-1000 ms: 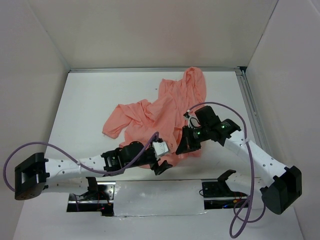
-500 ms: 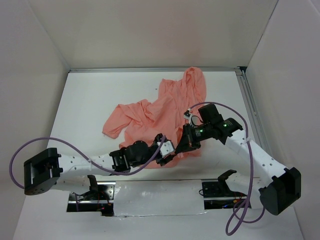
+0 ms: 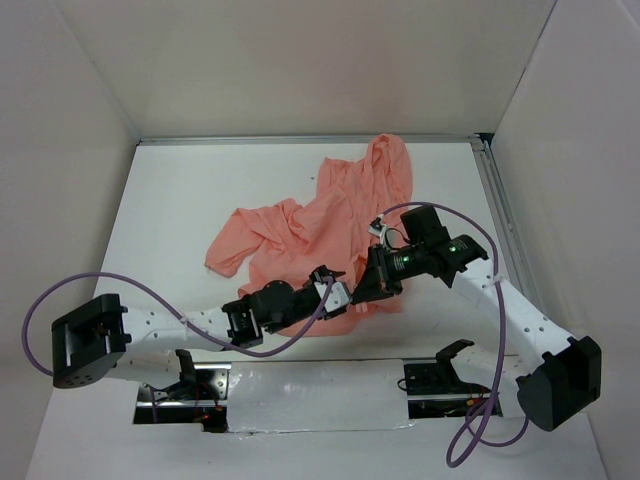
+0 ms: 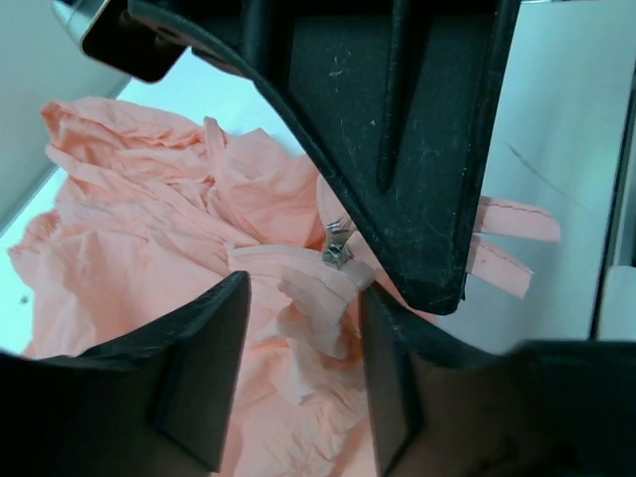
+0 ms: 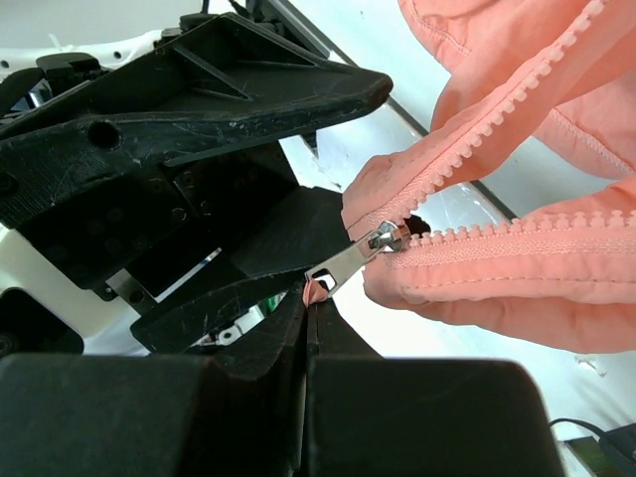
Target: Zip up the jacket
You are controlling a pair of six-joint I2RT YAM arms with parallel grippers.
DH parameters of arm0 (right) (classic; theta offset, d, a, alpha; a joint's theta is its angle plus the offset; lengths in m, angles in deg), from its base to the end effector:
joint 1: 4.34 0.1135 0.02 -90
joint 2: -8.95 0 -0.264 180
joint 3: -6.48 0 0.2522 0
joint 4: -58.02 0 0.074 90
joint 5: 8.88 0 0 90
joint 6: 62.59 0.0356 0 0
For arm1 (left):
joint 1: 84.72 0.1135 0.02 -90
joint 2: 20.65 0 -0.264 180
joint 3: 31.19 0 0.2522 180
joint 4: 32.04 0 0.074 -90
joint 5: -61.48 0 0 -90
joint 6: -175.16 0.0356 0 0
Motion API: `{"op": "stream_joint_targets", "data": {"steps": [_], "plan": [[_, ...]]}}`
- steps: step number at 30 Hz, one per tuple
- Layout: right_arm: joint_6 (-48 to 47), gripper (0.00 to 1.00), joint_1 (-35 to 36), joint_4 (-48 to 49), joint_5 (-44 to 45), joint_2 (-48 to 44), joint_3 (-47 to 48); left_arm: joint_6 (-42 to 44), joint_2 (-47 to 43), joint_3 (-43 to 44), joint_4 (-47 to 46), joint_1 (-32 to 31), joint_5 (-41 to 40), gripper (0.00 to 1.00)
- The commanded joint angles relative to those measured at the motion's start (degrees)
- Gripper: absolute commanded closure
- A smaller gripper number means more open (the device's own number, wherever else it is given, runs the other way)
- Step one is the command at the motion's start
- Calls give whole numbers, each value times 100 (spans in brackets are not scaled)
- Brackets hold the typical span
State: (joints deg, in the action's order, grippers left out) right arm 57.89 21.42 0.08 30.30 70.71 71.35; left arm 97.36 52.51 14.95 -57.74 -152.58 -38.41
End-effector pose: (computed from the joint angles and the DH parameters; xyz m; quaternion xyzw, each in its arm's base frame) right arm 0.1704 0.1129 0.2809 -0.0941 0.8657 0.4894 0.0479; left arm 0.1101 -0.2545 0.2491 0.4122 0.5843 -0.2706 0.6446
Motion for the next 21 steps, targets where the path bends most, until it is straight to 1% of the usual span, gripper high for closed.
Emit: {"op": "stream_joint_targets", "data": {"steps": [1, 3, 4, 6, 9, 10, 11, 13, 17, 21], "plan": [[-86, 100, -53, 156, -234, -32, 92, 353, 110, 295, -502, -26, 65, 42], [-69, 100, -71, 226, -296, -32, 66, 370, 171, 313, -492, -26, 119, 53], [-51, 100, -97, 278, -392, -50, 48, 353, 215, 339, -449, -26, 128, 63], [-25, 100, -124, 340, -428, -41, 48, 256, 303, 383, -343, -35, 242, 69], [-16, 100, -185, 367, -489, -23, 92, 177, 304, 357, -387, -26, 268, 83], [2, 100, -211, 393, -498, -23, 83, 159, 277, 357, -369, -35, 286, 95], [11, 100, -264, 393, -481, -32, 109, 124, 268, 331, -378, -35, 286, 100], [2, 100, -369, 419, -437, -85, 101, 106, 155, 261, -378, -35, 312, 100], [203, 100, -615, 594, -33, -155, 83, 62, -328, 14, -483, -87, 540, 100], [441, 100, -879, 876, -480, -76, 21, 62, -619, -109, -344, -105, 585, 100]]}}
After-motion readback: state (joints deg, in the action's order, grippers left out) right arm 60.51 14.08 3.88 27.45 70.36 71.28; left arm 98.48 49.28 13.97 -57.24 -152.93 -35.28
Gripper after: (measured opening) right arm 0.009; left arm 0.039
